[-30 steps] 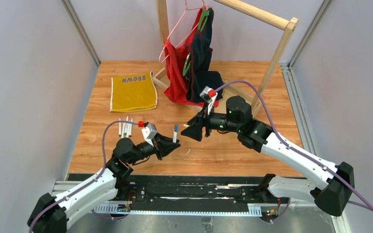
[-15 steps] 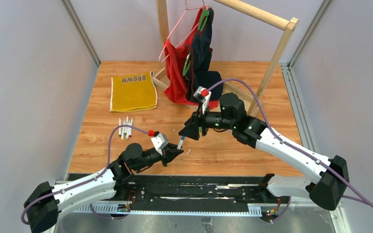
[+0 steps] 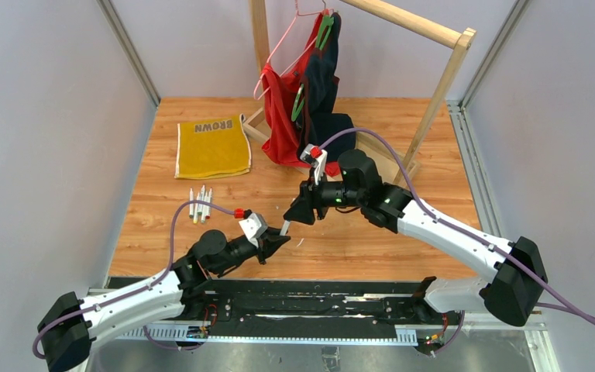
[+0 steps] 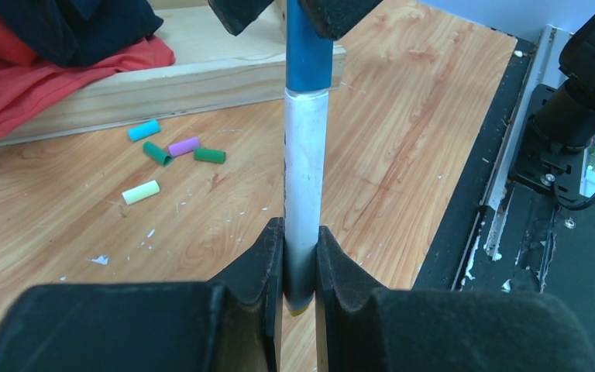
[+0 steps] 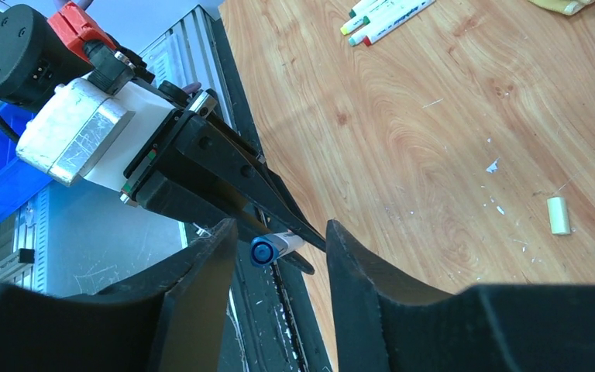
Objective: Insert the pens into the pen caps
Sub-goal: Press the pen cap onto the pen.
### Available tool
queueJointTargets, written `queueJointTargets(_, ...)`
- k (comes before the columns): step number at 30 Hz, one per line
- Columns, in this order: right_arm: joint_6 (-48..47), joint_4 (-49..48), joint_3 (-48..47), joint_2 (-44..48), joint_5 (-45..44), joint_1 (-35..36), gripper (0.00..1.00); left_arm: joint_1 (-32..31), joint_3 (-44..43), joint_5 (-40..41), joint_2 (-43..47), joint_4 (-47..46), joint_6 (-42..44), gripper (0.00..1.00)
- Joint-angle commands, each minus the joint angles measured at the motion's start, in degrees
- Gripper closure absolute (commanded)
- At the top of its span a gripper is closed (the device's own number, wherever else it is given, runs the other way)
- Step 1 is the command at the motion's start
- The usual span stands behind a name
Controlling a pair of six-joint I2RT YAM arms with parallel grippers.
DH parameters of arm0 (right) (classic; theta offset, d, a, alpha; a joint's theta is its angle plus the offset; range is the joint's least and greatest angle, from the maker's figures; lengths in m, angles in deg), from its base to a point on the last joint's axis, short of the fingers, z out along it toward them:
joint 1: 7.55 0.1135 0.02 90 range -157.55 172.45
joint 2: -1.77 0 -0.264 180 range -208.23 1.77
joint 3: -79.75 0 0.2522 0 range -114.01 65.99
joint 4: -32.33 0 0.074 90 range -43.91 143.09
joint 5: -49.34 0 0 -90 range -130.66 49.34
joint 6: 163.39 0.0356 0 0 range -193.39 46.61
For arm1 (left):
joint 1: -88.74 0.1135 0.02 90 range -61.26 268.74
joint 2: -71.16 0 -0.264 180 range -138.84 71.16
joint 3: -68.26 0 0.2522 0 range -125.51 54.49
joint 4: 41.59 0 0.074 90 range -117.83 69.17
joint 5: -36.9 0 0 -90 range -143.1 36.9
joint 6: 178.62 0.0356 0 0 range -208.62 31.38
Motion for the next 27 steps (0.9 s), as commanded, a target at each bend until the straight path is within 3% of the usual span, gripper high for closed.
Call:
queueJointTargets(1, -0.3, -1.5, 0.6, 0.0, 0.0, 0.5, 0.54, -0.7, -0.3, 1.0, 1.6, -0.5, 0.8, 1.0)
queueJointTargets(9, -1.0, -0.8, 0.3, -0.5, -0.8, 1.0, 0.69, -0.7, -0.6, 1.2, 1.8, 0.1, 1.1, 1.0)
queueJointTargets(21, -2.6, 0.6, 0.1, -2.1, 3.5, 1.7, 0.99, -0.6, -1.4, 1.4, 2.3, 1.4, 0.7, 1.0)
queueJointTargets(27, -2.6, 1.3, 0.6, -3.1, 7.8, 1.6, 1.0, -0.7, -1.1, 2.6, 6.0, 2.5, -0.7, 1.0)
